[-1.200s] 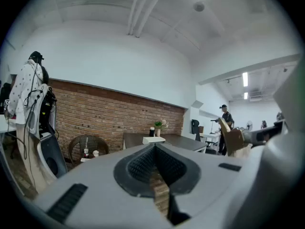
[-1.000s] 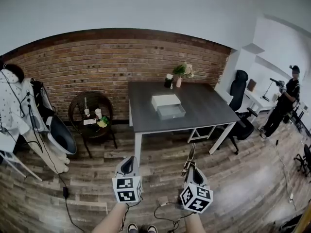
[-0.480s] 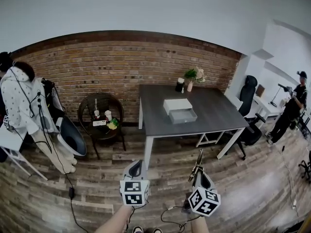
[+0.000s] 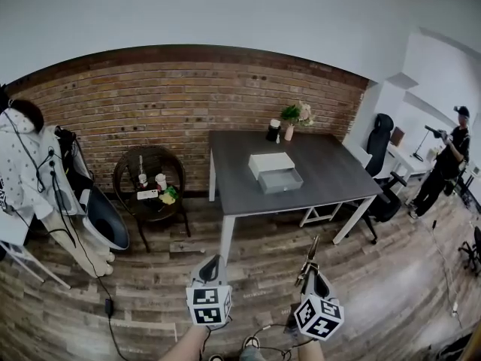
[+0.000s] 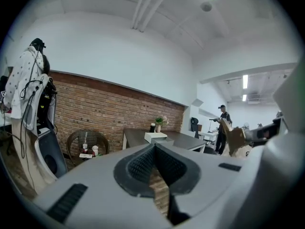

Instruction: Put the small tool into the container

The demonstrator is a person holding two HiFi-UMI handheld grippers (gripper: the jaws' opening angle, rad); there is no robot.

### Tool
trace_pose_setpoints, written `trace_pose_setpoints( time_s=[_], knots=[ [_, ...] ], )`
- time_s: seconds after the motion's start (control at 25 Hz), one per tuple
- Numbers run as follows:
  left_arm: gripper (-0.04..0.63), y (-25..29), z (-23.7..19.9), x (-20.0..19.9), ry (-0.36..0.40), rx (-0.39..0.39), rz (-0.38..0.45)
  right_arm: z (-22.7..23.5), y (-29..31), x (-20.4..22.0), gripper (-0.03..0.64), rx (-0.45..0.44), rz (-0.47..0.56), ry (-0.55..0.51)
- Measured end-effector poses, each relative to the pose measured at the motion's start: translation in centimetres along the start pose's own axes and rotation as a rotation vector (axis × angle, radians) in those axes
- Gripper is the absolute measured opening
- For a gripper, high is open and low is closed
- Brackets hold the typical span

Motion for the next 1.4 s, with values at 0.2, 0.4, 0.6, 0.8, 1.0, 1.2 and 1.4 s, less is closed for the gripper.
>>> trace_pose_setpoints(
  time_s=[0.2, 0.4, 0.6, 0.8, 1.0, 1.2, 1.4],
  knots=[
    [0.002, 2.5, 0.0, 0.6, 0.005, -0.002, -0.013, 1.3, 2.8, 0.1, 0.006, 0.025, -0.001, 0.019],
    [0.002, 6.6, -0.2, 0.9, 0.01, -0.022, -0.023, 2.2, 7.5, 0.0, 0.006, 0.009, -0.01, 0.032],
    [0.002, 11.4, 1.2, 0.6, 0.025, -0.047, -0.023, 4.2, 12.8, -1.2, 0.006, -0.022, -0.011, 0.044],
    [0.002, 16.4, 3.5, -0.5, 0.035, -0.075, -0.007, 6.9, 18.1, -2.7, 0.006, -0.051, -0.012, 0.055],
    [0.002, 20.7, 5.8, -1.2, 0.056, -0.106, -0.006, 9.9, 22.7, -4.2, 0.006, -0.075, -0.017, 0.059],
    [0.002, 24.1, 7.4, -1.1, 0.058, -0.137, -0.015, 12.2, 26.5, -4.8, 0.006, -0.1, -0.032, 0.061],
    [0.002, 26.7, 8.2, -0.6, 0.074, -0.157, -0.025, 13.7, 29.4, -4.7, 0.006, -0.116, -0.037, 0.074]
  ],
)
Point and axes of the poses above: the fingertips, and each gripper's own axes: y forward along the fingers, z to its right, x out of its underside, the point moved 1 cm from there along -y, backward along the fingers, and after that the axes turned 8 degrees about z, right-handed, at the moved point
